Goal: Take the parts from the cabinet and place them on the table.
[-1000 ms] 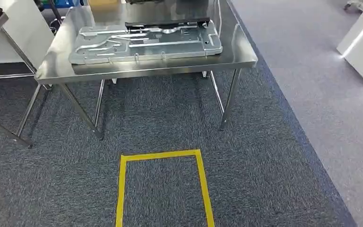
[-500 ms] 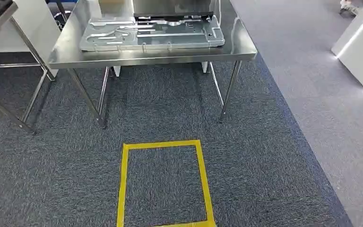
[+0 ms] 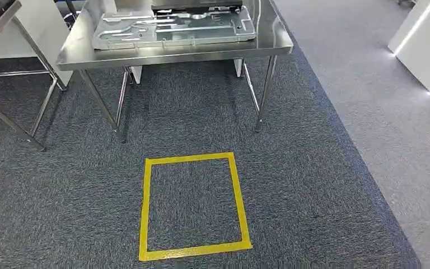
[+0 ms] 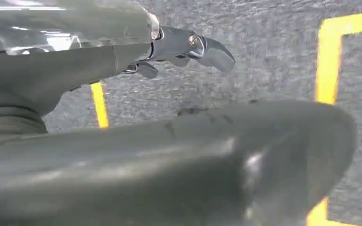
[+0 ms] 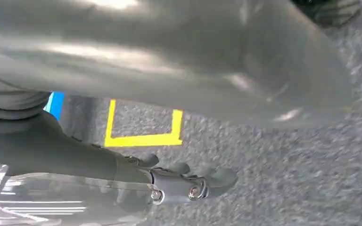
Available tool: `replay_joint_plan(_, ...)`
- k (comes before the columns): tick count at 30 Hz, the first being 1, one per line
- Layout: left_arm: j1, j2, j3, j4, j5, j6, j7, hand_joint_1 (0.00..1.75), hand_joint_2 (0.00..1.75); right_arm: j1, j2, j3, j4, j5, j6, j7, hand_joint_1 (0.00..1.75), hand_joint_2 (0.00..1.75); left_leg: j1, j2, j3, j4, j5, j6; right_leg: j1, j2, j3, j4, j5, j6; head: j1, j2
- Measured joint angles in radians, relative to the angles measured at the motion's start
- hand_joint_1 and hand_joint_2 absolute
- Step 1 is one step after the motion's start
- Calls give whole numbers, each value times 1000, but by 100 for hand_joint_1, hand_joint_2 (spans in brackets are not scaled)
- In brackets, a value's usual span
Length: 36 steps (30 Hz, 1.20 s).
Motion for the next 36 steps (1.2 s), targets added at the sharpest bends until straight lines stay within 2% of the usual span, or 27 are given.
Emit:
replay_joint_plan(1, 0, 0, 0, 0, 0, 0, 0, 0, 0, 0, 0, 0, 0, 0, 0, 0, 0, 0, 3, 0, -17, 73, -62, -4, 1, 0, -16, 1, 12, -1, 0, 0)
replay_joint_plan(2, 0, 0, -1, 0, 0, 0, -1, 0, 0, 2, 0, 0, 0, 0, 0, 0, 0, 0, 5, 0, -28, 137, -102, -7, 2, -1, -31, 1, 24, -1, 0, 0)
replay_joint_plan(3, -1, 0, -2, 0, 0, 0, -3, 0, 0, 2, -1, 0, 0, 0, 0, 0, 0, 0, 6, 0, -29, 185, -111, -10, 3, 0, -47, 4, 36, 0, 0, 0)
replay_joint_plan(4, -1, 0, -3, 0, 0, 0, -4, 0, 0, 2, -1, -1, 0, 0, 0, 1, 0, 0, 8, 0, -15, 202, -85, -11, 3, 0, -67, 7, 48, 2, 0, 0)
replay_joint_plan(6, -1, 0, -5, 0, 0, 0, -6, 0, 0, 2, -1, -1, 0, 0, 0, 2, 0, 0, 9, 0, 64, 123, 1, -6, 4, 0, -105, 18, 69, 6, 0, 0)
replay_joint_plan(7, -3, 1, -5, 0, 0, 1, -6, 0, 0, 2, 0, -1, 0, 0, 1, 2, 0, 0, 8, 0, 124, 45, 18, 0, 4, 0, -118, 22, 78, 9, 0, 0)
replay_joint_plan(9, -10, 5, -6, 0, -2, 11, -10, 0, 0, 0, 4, -1, 0, 0, 1, 2, 0, 0, -1, 0, 249, -129, -24, 14, 8, 1, -130, 31, 89, 19, 0, 0)
replay_joint_plan(10, -12, 5, -7, 0, -2, 14, -9, 0, 0, 1, 4, -2, 0, 0, 0, 2, 0, 0, 0, 0, 252, -158, -44, 16, 8, -3, -133, 32, 96, 27, 0, 0)
replay_joint_plan(12, -10, 5, -7, 0, -1, 20, -3, 0, 0, 0, 4, -2, 0, 0, 0, 2, 0, 0, -6, 0, 242, -153, -34, 28, 2, -5, -136, 25, 115, 42, 0, 0)
replay_joint_plan(13, -5, 5, -6, 0, -1, 22, 0, 0, 0, 1, 4, -3, 0, 0, 0, 2, 0, 0, 2, 2, 237, -163, -16, 35, 5, -5, -139, 27, 122, 49, 0, 0)
replay_joint_plan(14, -5, 5, -6, 0, -2, 24, 2, 0, 0, 1, 3, -3, 0, 0, -1, 2, 0, 0, 2, 6, 230, -163, -6, 40, -2, 3, -149, 48, 95, 51, 0, 0)
replay_joint_plan(15, -5, 6, -6, 0, -2, 25, 2, 0, 0, 2, 3, -3, 0, 0, -1, 2, 0, 0, 1, 6, 218, -163, 3, 49, -3, 5, -170, 100, 43, 53, 0, 0)
replay_joint_plan(17, -5, 6, -6, 0, -2, 27, 4, 0, 0, 4, 4, -3, 0, 0, 0, 2, 0, 0, -2, 6, 194, -159, 19, 49, -5, 7, -231, 273, -58, 61, 0, 0)
replay_joint_plan(18, -5, 6, -6, 0, -2, 27, 4, 0, 0, 5, 4, -3, 0, 0, 0, 2, 0, 0, -3, 6, 181, -155, 25, 48, -5, 8, -250, 336, -86, 64, 0, 0)
replay_joint_plan(19, -4, 6, -6, 0, -3, 27, 5, 0, 0, 5, 4, -3, 0, 0, 0, 2, 0, 0, -3, 6, 170, -148, 29, 47, -6, 7, -245, 352, -88, 65, 0, 0)
replay_joint_plan(20, -4, 6, -6, 0, -3, 28, 5, 0, 0, 6, 3, -3, 0, 0, 0, 1, 0, 0, -3, 6, 160, -141, 31, 45, -6, 7, -211, 316, -68, 65, 0, 0)
replay_joint_plan(22, -4, 6, -6, 0, -3, 31, 6, 0, 0, 5, 3, -3, 0, 0, 0, -7, 0, 0, -1, 6, 150, -126, 32, 42, -6, 7, -93, 140, -3, 62, 0, 0)
replay_joint_plan(23, -5, 6, -6, 0, -3, 32, 5, 0, 0, 5, 3, -3, 0, 0, 1, -11, 0, 0, -2, 6, 145, -116, 30, 38, -6, 7, -37, 53, 13, 57, 0, 0)
replay_joint_plan(24, -5, 6, -6, 0, -3, 32, 5, 0, 0, 3, 3, -4, 0, 0, 5, -14, 0, 0, -10, 6, 135, -105, 27, 31, 1, 8, -33, 31, -1, 48, 0, 0)
replay_joint_plan(25, -5, 6, -6, 0, -5, 32, 4, 0, 0, 3, 3, -4, 0, 0, 9, -19, 0, 0, -8, 5, 133, -104, 30, 25, 1, 9, -38, 32, 5, 38, 0, 0)
replay_joint_plan(27, -5, 6, -6, 0, -6, 32, 3, 0, 0, 4, 3, -4, 0, -1, 16, -27, 0, 0, -6, 6, 132, -106, 34, 17, 4, 10, -41, 34, 6, 30, 0, 0)
replay_joint_plan(29, -5, 9, -6, 0, -10, 32, 1, 0, 0, 4, 5, -4, 0, -2, 18, -38, 0, 0, -3, 2, 126, -91, 21, 5, -4, 6, -41, 22, 17, 12, 0, 0)
replay_joint_plan(30, -5, 9, -6, 0, -10, 32, 0, 0, 0, 4, 5, -4, 0, -2, 19, -42, 0, 0, -3, 0, 105, -47, -15, -2, -5, 6, -45, 22, 20, 5, 0, 0)
replay_joint_plan(32, -4, 9, -6, 0, -10, 32, -1, 0, 0, 4, 5, -5, 0, -2, 19, -46, 0, 0, 4, 0, 34, 112, -98, -10, -3, 6, -54, 22, 24, 1, 0, 0)
replay_joint_plan(33, -3, 9, -6, 0, -11, 32, -1, 0, 0, 5, 5, -5, 0, -2, 18, -47, 0, 0, 6, 0, 3, 183, -123, -13, -2, 6, -57, 23, 25, 0, 0, 0)
replay_joint_plan(34, -1, 9, -6, 0, -11, 32, -1, 0, 0, 6, 4, -5, 0, -2, 19, -47, 0, 0, 8, 0, -11, 216, -125, -15, -2, 6, -58, 23, 26, 2, 0, 0)
replay_joint_plan(36, 1, 9, -6, 0, -11, 32, -1, 0, 0, 7, 5, -5, 0, -2, 19, -48, 0, 0, 10, 0, 34, 130, -58, -15, -2, 7, -57, 25, 28, 4, 0, 0)
